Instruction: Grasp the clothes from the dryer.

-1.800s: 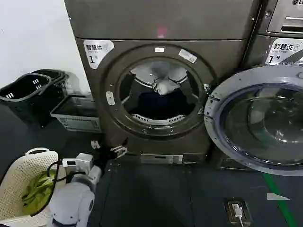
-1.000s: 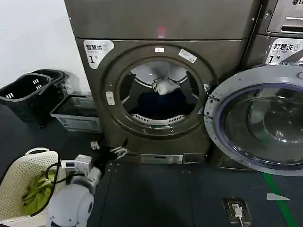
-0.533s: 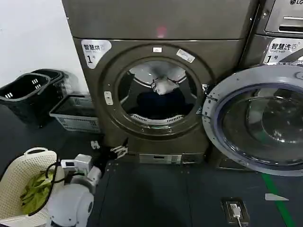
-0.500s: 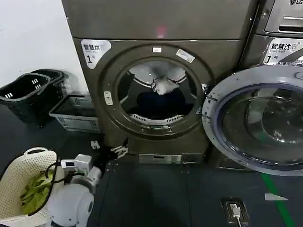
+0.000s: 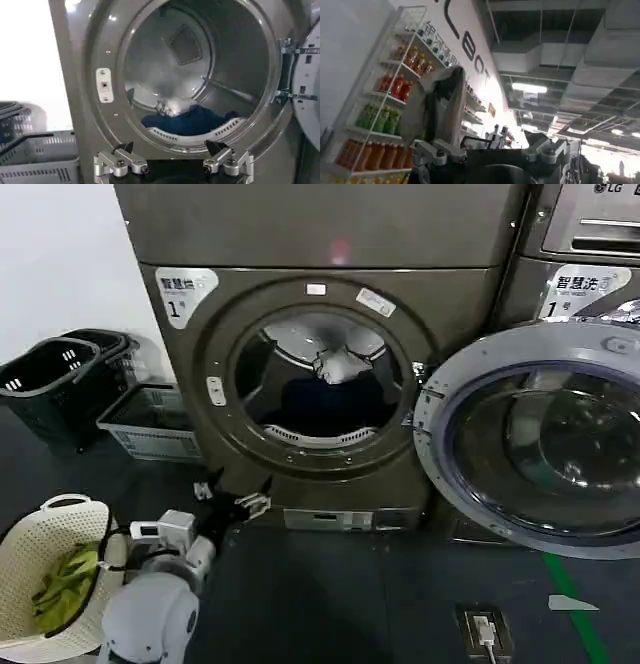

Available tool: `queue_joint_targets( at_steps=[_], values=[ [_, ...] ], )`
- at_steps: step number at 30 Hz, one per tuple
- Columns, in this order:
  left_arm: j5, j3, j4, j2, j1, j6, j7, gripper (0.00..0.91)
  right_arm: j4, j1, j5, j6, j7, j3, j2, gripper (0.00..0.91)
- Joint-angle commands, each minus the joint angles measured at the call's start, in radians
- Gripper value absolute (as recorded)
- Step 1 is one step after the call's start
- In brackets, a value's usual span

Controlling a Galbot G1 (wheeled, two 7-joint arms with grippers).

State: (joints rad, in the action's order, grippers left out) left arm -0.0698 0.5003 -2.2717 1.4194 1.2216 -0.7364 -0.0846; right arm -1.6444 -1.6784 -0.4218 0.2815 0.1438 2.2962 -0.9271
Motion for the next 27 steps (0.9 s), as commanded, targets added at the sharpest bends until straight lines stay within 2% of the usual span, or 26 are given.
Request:
queue_joint_targets(
  at_steps=[1,27],
  values=[
    [-0.004,0.002,-0.001,-0.002,0.000,-0.049,0.000,0.907,-0.002,0.000,0.000,0.001,0.001,0.000,-0.003,0.907],
    [-0.003,-0.001,-0.002,0.003,-0.007,-0.049,0.003,0.907,0.014,0.008,-0.018,-0.009,-0.013,0.008,-0.006,0.907]
  ],
)
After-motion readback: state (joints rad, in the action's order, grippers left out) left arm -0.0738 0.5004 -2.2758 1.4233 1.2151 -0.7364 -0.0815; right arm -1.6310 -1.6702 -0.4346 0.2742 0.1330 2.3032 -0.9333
